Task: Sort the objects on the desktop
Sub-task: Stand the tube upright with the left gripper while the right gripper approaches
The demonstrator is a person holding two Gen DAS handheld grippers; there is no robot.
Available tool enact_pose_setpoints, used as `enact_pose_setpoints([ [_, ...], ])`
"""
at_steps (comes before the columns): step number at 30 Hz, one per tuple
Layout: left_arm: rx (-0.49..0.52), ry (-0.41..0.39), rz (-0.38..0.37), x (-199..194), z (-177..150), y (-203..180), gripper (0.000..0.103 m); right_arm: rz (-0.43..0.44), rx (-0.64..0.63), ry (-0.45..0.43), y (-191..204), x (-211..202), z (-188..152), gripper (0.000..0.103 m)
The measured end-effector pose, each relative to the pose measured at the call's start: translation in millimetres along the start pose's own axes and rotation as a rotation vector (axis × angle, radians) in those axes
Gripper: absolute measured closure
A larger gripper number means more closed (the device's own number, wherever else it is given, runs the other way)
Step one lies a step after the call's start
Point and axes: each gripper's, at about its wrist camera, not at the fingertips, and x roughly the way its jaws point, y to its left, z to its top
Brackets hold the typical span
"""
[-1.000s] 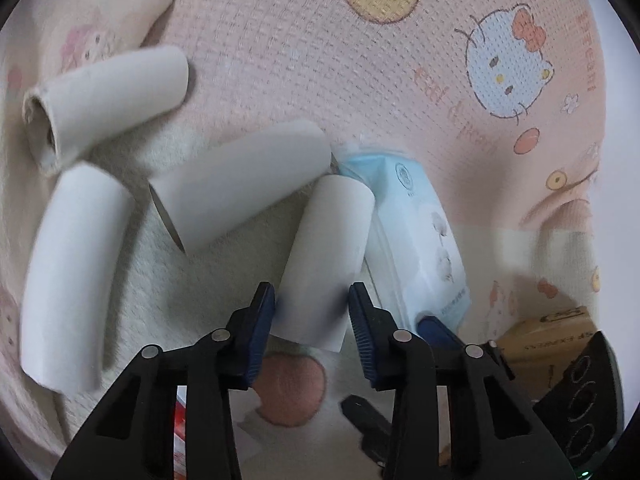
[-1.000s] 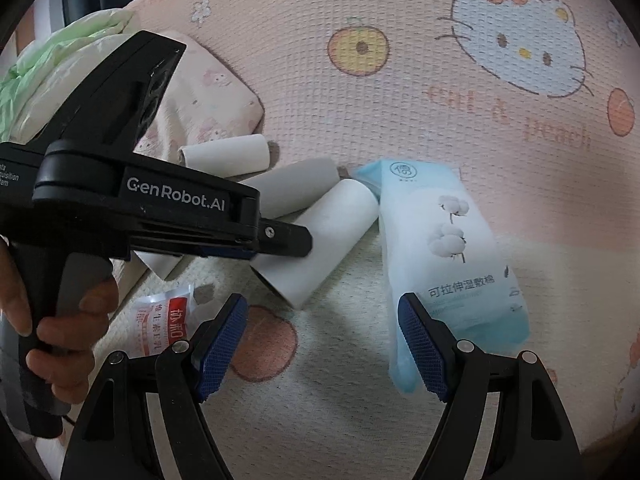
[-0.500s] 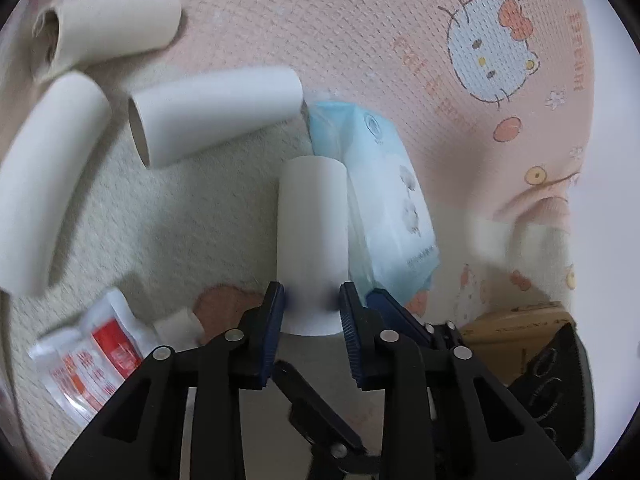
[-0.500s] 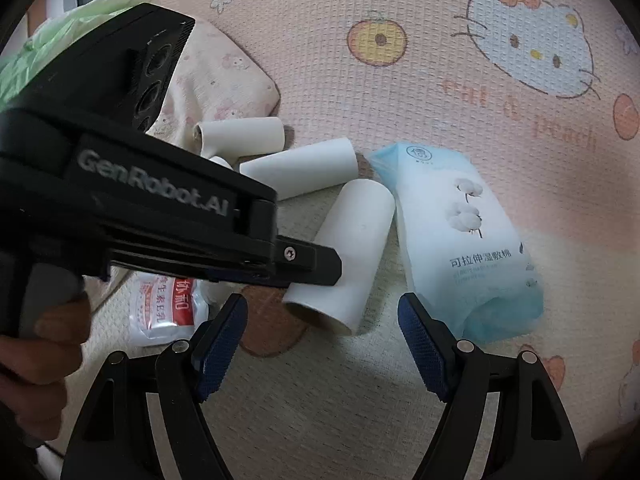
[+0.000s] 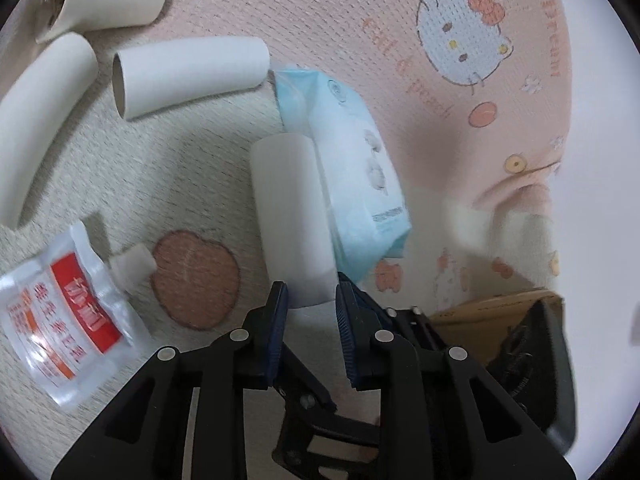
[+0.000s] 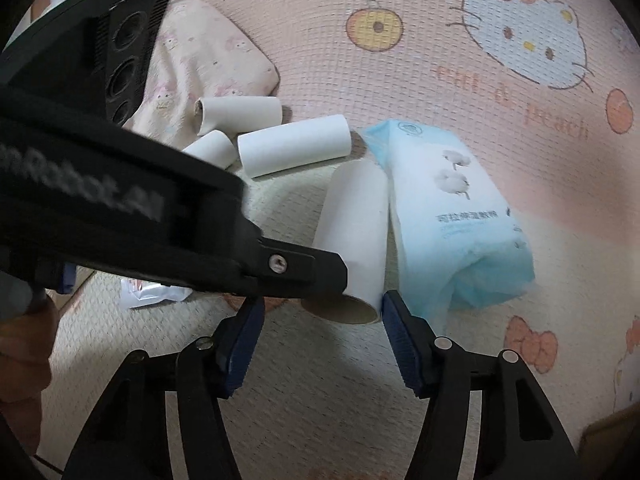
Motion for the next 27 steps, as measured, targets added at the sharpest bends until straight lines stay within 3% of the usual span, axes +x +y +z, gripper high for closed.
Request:
enact_pose_setpoints([
  [2,-0.017,-0.005,-0.043,-4.4,0.3,-1.2,0.075,0.031,0.024,-0.013,-4.9,-3.3,-0.1,0.045],
  [5,-0.014,-0.038,-0.024,-11.6,3.7,-4.2,0.063,0.051,0.053,-0.035,-9.8,-8.4,0.6,0.043],
  [7,-0.010,-0.054,0.003,-13.5,9.0,-2.3,0.060,0.044,0.061,-0.023,-11.3,-7.4,2.3,0.040],
  [15,-0.131,-0.043,0.008,1.5,25.6,18.8,0.060,0.029,0.066,-0.007,-12.1,-1.8,6.4,0.039],
  [17,-0.155,-0.032,0.011,7.3,25.6,21.3,0.070,0.016,0.047,-0.002,-10.9,3.9,8.4,0.039],
  [19,-0.163,-0.025,-0.006,10.4,24.4,21.1,0.070,0.020,0.014,-0.012,-5.9,4.2,8.1,0.039],
  [27,-0.075,-0.030,0.018,6.5,10.7,12.5,0.072,0.007,0.002,-0.007,-4.8,-0.4,2.4,0.044],
])
